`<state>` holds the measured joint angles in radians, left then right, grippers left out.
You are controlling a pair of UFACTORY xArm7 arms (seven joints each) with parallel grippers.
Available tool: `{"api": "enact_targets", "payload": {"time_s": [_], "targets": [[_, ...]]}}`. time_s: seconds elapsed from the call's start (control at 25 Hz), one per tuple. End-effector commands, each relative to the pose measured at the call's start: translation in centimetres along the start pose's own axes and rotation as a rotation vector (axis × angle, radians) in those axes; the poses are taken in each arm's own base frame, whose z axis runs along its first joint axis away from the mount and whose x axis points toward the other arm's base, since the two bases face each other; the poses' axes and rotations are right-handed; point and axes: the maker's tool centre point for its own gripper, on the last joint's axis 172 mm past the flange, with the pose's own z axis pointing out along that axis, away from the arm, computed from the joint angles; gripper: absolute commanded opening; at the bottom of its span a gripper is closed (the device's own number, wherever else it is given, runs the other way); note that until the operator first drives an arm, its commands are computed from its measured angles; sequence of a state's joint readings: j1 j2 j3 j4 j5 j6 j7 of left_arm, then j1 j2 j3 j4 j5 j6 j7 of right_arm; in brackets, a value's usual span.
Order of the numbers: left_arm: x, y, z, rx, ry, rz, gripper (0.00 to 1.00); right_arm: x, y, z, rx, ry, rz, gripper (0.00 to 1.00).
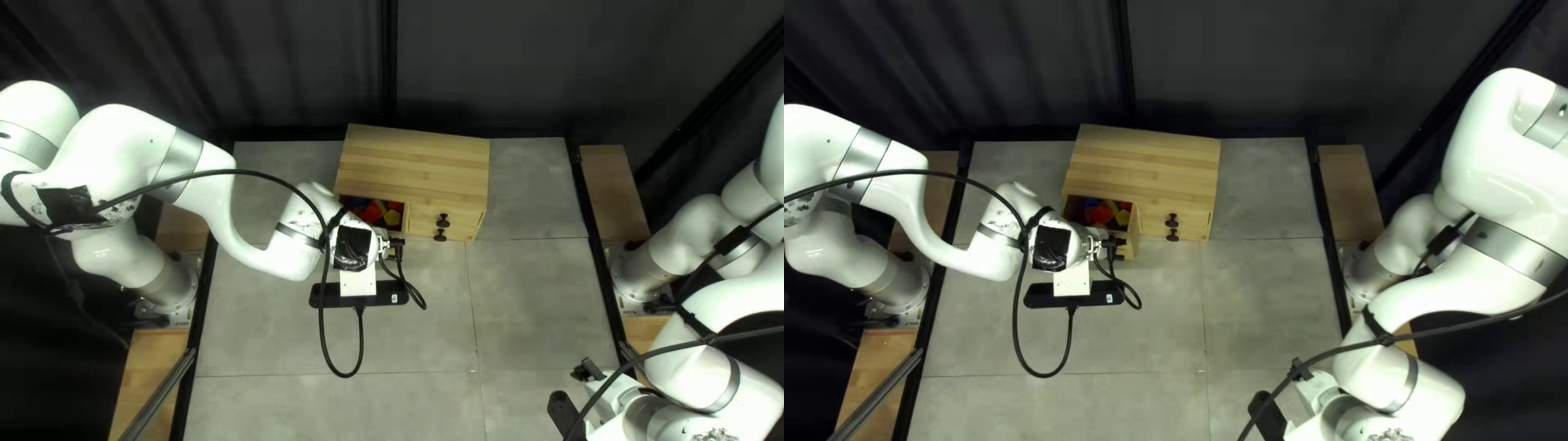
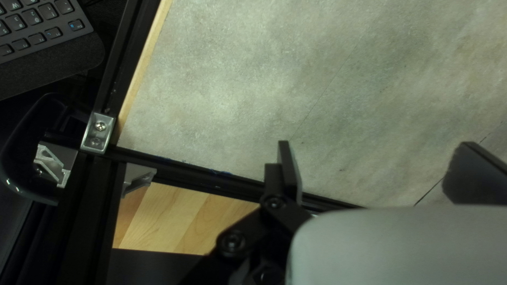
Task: Open drawers and place objects into drawer and close
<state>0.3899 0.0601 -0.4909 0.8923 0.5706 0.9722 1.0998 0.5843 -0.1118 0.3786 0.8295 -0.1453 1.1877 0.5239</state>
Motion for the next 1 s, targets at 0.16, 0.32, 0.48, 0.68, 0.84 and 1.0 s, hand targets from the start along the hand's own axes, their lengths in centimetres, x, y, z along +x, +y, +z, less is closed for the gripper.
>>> {"api": "enact_targets", "payload": {"time_s": [0.16,0.32,0.48,0.68,0.84,1.0], "targets": [[-0.3,0.1,0.7,0.007,0.001,0.003,1.0,0.0,0.0,0.0,0.0,0.0,0.0,1.0],[-0.7,0.1,1.0,0.012,-0.002,0.005,1.0,0.0,0.0,0.0,0.0,0.0,0.0,1.0],[-1.2,0.0,1.0,0.012,-0.009,0.007,1.0,0.0,0.0,0.0,0.0,0.0,0.0,1.0],[-1.5,0.1,1.2,0.009,-0.013,0.009,1.0,0.0,0.0,0.0,0.0,0.0,0.0,1.0],[-2.1,0.0,1.4,0.009,-0.019,0.009,1.0,0.0,0.0,0.0,0.0,0.0,0.0,1.0],[-2.3,-0.3,1.5,0.007,-0.022,0.01,1.0,0.0,0.0,0.0,0.0,0.0,0.0,1.0]]}}
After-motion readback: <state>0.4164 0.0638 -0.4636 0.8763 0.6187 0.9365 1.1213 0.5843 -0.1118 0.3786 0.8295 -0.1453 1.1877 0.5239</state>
